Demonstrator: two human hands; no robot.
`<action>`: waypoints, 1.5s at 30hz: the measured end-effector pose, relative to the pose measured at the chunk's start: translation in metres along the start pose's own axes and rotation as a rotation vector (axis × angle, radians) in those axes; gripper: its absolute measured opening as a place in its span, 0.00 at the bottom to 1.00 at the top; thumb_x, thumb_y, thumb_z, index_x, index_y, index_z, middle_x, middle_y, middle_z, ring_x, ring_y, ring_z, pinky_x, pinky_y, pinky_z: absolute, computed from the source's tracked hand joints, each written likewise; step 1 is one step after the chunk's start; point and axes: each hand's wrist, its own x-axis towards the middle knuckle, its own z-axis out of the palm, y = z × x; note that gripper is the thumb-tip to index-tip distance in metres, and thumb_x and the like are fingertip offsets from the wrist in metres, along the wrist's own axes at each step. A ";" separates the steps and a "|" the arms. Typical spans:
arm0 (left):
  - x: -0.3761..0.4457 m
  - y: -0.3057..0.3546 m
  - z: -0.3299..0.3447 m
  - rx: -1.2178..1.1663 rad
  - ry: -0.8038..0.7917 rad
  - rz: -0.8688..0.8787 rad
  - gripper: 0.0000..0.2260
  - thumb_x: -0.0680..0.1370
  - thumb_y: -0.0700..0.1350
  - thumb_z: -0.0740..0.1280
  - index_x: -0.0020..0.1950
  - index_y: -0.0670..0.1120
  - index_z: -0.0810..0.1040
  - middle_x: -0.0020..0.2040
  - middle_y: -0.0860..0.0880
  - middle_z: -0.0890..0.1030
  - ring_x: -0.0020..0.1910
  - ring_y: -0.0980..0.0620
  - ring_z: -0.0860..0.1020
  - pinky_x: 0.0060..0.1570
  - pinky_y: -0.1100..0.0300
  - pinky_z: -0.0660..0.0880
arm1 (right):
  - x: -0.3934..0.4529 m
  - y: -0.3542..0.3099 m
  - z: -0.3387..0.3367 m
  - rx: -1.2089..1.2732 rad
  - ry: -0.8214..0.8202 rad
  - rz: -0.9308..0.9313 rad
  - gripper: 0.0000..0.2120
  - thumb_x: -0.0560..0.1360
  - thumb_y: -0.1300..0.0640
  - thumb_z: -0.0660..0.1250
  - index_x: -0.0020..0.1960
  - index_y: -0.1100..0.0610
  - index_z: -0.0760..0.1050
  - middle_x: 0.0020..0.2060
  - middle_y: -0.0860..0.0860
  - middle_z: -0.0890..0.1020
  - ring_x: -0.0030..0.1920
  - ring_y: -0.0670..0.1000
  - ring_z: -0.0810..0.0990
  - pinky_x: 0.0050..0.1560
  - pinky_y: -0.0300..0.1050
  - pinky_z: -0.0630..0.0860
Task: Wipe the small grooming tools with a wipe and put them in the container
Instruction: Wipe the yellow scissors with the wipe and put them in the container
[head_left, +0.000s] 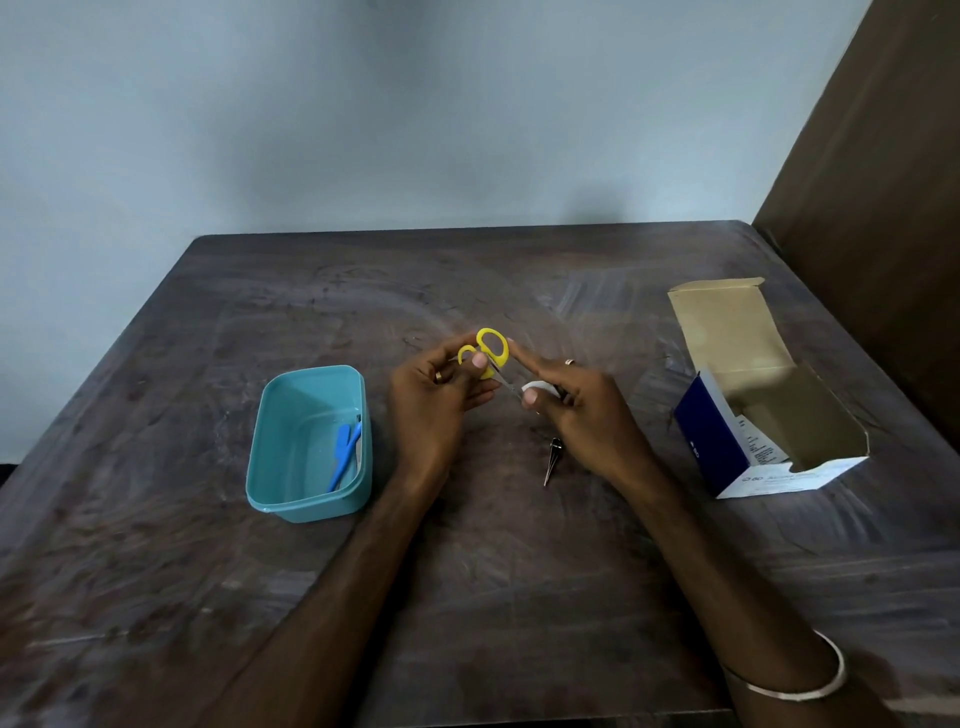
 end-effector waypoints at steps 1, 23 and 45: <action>0.000 0.000 0.000 0.004 0.002 0.001 0.10 0.78 0.35 0.68 0.59 0.38 0.81 0.46 0.38 0.85 0.41 0.47 0.84 0.42 0.57 0.82 | 0.000 0.000 0.000 -0.001 -0.003 -0.009 0.27 0.76 0.67 0.69 0.72 0.50 0.72 0.54 0.44 0.82 0.51 0.31 0.77 0.52 0.27 0.69; -0.046 0.097 -0.119 0.822 0.184 0.587 0.05 0.73 0.45 0.76 0.47 0.48 0.86 0.41 0.52 0.84 0.41 0.52 0.82 0.45 0.61 0.75 | 0.001 0.000 -0.009 0.169 0.191 0.117 0.09 0.75 0.60 0.72 0.48 0.46 0.82 0.43 0.47 0.87 0.34 0.44 0.81 0.34 0.37 0.77; -0.034 0.069 -0.149 1.127 -0.240 0.193 0.22 0.64 0.40 0.81 0.35 0.69 0.79 0.45 0.57 0.84 0.45 0.51 0.82 0.46 0.50 0.78 | 0.002 0.008 -0.008 0.107 0.182 0.149 0.06 0.75 0.59 0.73 0.50 0.50 0.82 0.43 0.46 0.86 0.29 0.48 0.81 0.36 0.46 0.80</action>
